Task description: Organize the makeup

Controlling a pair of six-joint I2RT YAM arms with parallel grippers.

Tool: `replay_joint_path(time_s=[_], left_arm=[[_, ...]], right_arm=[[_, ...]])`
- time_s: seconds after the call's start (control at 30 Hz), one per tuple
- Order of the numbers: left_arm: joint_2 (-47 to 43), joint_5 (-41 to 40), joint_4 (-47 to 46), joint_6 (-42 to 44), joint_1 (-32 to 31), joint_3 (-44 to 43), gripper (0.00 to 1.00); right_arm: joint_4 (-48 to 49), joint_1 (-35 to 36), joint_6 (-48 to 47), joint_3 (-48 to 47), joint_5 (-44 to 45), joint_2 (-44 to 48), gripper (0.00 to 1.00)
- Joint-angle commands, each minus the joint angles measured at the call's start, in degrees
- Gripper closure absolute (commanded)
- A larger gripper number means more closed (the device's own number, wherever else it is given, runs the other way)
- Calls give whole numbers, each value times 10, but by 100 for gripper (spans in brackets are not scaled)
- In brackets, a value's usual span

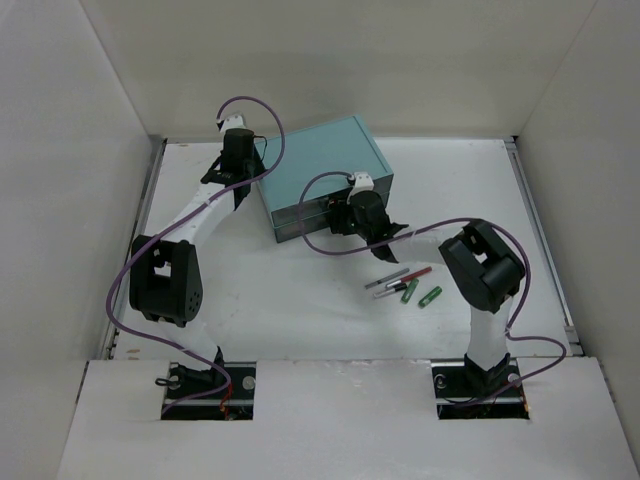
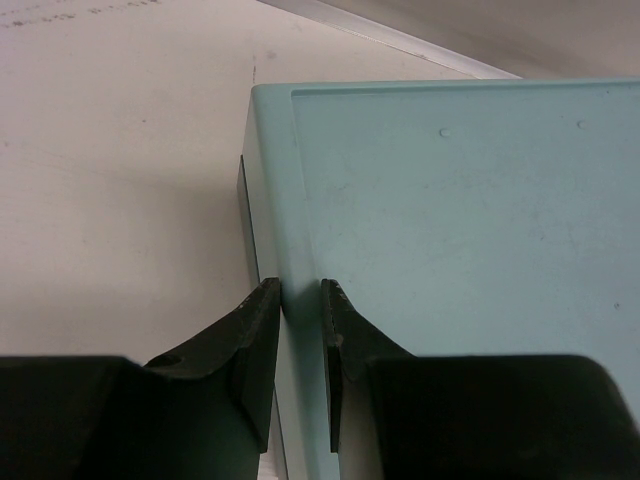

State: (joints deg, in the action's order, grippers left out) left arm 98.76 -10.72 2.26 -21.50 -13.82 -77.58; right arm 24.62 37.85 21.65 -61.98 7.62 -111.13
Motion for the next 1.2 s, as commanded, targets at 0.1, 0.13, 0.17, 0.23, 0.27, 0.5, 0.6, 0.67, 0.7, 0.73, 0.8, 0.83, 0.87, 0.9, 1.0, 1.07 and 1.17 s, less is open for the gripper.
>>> replay_joint_path(time_s=[0.1, 0.13, 0.17, 0.23, 0.27, 0.5, 0.6, 0.67, 0.7, 0.73, 0.8, 0.83, 0.87, 0.9, 1.0, 1.07, 1.17], left_arm=[[14, 40, 109, 11, -17, 15, 97], [14, 40, 110, 11, -16, 15, 97], [15, 40, 111, 11, -15, 14, 97], [15, 40, 111, 11, -14, 14, 97], [16, 40, 111, 10, -13, 14, 97], [23, 37, 114, 8, -12, 12, 97], [27, 35, 114, 5, -14, 12, 97], [28, 34, 114, 4, -15, 14, 97], [28, 33, 114, 4, -15, 14, 97], [28, 33, 114, 4, -15, 14, 97], [29, 33, 116, 3, -16, 14, 97], [30, 33, 116, 3, -16, 14, 97], [31, 33, 117, 3, -17, 14, 97], [31, 33, 118, 2, -17, 13, 97], [31, 33, 119, 2, -18, 12, 97], [31, 32, 119, 2, -18, 12, 97], [31, 32, 121, 1, -19, 12, 97]], right_arm=[[70, -3, 26, 21, -59, 0, 61], [73, -3, 26, 26, -60, 0, 64], [75, -3, 27, 31, -60, 0, 67], [77, -2, 29, 41, -60, 1, 75], [77, -1, 32, 46, -60, 2, 77], [68, 15, 60, 127, -53, 62, 77], [54, 36, 76, 178, -49, 100, 79], [40, 49, 90, 207, -40, 123, 79], [32, 56, 95, 221, -35, 135, 79], [27, 61, 98, 232, -27, 147, 79], [14, 67, 101, 250, -11, 171, 79], [3, 67, 102, 256, -6, 183, 78], [-12, 67, 102, 258, -7, 194, 78], [-25, 67, 102, 260, -8, 202, 78], [-69, 68, 106, 266, -10, 225, 77], [-81, 79, 106, 268, -9, 231, 77], [-92, 91, 116, 268, -13, 236, 75]])
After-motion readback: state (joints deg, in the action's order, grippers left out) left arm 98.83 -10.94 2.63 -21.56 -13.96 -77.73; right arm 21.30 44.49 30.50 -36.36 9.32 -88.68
